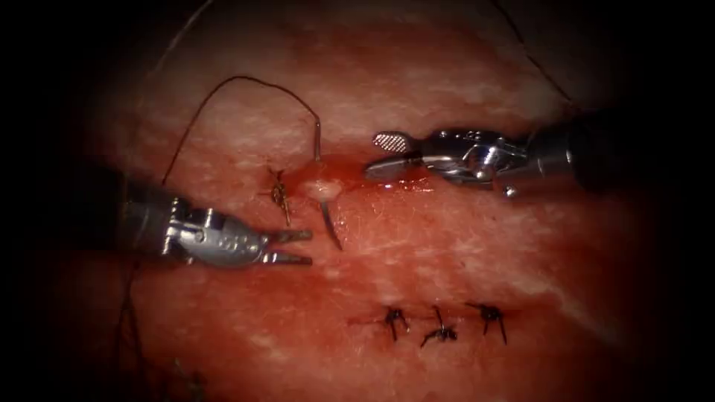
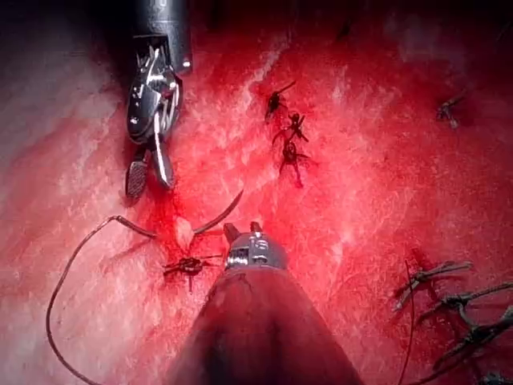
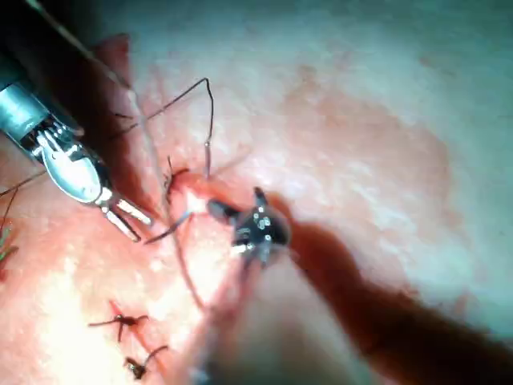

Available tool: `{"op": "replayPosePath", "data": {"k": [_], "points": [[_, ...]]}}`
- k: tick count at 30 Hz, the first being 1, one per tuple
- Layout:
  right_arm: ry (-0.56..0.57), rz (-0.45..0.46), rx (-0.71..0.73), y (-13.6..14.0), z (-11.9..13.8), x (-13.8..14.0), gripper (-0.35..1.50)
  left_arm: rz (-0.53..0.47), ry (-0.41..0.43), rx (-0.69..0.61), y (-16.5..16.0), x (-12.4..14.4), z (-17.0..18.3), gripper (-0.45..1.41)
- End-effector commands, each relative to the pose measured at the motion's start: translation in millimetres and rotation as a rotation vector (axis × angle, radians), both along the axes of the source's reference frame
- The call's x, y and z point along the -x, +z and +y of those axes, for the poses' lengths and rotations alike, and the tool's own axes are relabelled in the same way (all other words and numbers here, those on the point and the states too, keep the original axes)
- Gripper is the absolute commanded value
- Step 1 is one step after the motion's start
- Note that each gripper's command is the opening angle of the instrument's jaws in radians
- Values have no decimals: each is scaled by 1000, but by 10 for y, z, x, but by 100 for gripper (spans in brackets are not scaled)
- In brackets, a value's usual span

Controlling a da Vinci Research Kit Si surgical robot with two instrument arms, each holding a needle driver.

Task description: Wound Closure

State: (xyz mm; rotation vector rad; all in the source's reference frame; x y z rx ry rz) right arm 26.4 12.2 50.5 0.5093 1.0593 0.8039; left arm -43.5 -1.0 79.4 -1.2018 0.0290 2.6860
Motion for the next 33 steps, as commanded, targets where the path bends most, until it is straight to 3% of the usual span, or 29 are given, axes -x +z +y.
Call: {"op": "replayPosePath", "data": {"k": [1, 5, 10, 25, 27, 28, 29, 33], "points": [[-10, 14, -4, 8, -8, -8, 131, 10, 2, 17, 7, 8, -7, 27], [-10, 13, 4, 15, -12, -11, 131, 19, -13, 49, 7, 13, -4, 41], [-10, 13, 11, 22, -15, -13, 131, 38, -21, 73, 8, 18, 3, 41], [-7, 17, 16, 26, -16, -13, 131, 71, -12, 137, 36, 48, 7, 20], [-5, 19, 17, 26, -16, -12, 131, 67, -14, 141, 37, 48, 8, -27], [-5, 19, 17, 26, -16, -12, 131, 67, -14, 141, 37, 48, 8, -27], [-5, 19, 17, 26, -16, -12, 131, 54, -21, 144, 33, 45, 11, -45], [-1, 16, 19, 27, -17, -12, 131, -1, -39, 114, 24, 34, 15, -45]]}}
